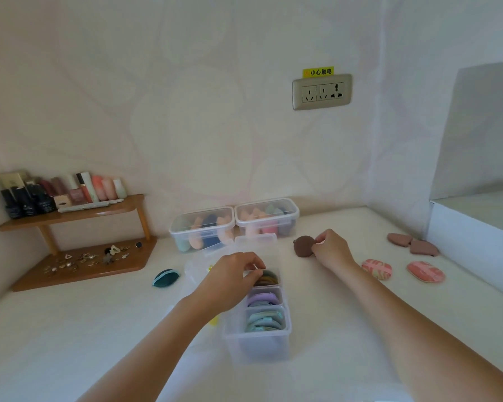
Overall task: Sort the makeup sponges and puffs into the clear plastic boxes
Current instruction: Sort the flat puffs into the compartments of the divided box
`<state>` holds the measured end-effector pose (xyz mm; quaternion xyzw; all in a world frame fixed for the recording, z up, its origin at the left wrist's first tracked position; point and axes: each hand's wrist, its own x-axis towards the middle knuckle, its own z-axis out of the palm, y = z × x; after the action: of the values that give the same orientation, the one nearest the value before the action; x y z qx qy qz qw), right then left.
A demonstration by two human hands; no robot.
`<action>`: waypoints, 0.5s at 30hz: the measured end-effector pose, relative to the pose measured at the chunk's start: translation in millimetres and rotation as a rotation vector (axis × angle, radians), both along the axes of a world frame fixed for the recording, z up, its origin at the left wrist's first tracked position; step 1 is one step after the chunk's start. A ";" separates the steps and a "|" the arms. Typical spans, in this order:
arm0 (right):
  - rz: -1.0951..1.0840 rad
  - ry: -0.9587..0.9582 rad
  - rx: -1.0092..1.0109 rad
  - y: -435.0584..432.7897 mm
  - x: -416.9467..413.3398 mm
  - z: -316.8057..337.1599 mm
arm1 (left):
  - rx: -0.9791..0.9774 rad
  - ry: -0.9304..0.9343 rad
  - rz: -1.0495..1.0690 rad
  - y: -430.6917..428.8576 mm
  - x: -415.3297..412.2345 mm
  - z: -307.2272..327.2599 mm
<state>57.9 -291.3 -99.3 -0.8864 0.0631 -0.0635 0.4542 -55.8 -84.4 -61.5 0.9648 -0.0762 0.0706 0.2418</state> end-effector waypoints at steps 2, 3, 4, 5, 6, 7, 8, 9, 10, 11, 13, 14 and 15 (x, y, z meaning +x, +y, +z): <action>-0.024 0.025 0.008 -9.8 -1.1 -1.4 | -0.029 -0.004 -0.012 -8.8 3.4 0.4; -0.027 0.037 0.014 -12.0 -3.2 -0.9 | -0.042 -0.003 -0.016 -12.4 5.2 0.3; -0.029 0.041 0.020 -12.3 -5.7 -0.1 | -0.050 -0.004 -0.020 -15.5 6.8 0.5; -0.029 0.028 0.020 -11.6 -9.0 1.6 | -0.054 -0.002 -0.025 -17.4 8.1 0.7; -0.024 -0.004 0.014 -9.4 -11.5 2.5 | -0.054 -0.002 -0.031 -18.6 9.3 1.4; -0.014 -0.048 0.011 -5.7 -14.9 4.2 | -0.052 0.000 -0.037 -18.5 10.3 2.0; 0.008 -0.096 0.024 -1.6 -19.2 6.2 | -0.052 0.001 -0.044 -17.8 10.9 2.4; 0.051 -0.149 0.043 3.4 -24.0 9.1 | -0.055 0.003 -0.049 -16.5 11.0 3.1; 0.120 -0.201 0.053 8.9 -29.1 11.4 | -0.070 -0.001 -0.053 -14.9 10.8 3.8; 0.209 -0.250 0.048 14.4 -35.6 14.6 | -0.108 -0.013 -0.054 -12.0 10.4 5.0; 0.384 -0.320 0.008 24.9 -49.5 19.4 | -0.254 -0.074 -0.029 -2.3 10.6 10.7; 0.447 -0.354 -0.009 28.9 -56.7 21.7 | -0.334 -0.123 0.015 5.5 11.6 14.6; 0.483 -0.383 -0.017 31.4 -62.0 23.2 | -0.392 -0.172 0.086 16.6 13.8 17.4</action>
<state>-4.1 -260.0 -76.1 -0.8516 -0.2366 -0.1202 0.4521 -42.0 -67.8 -44.1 0.8920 -0.0404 0.1764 0.4141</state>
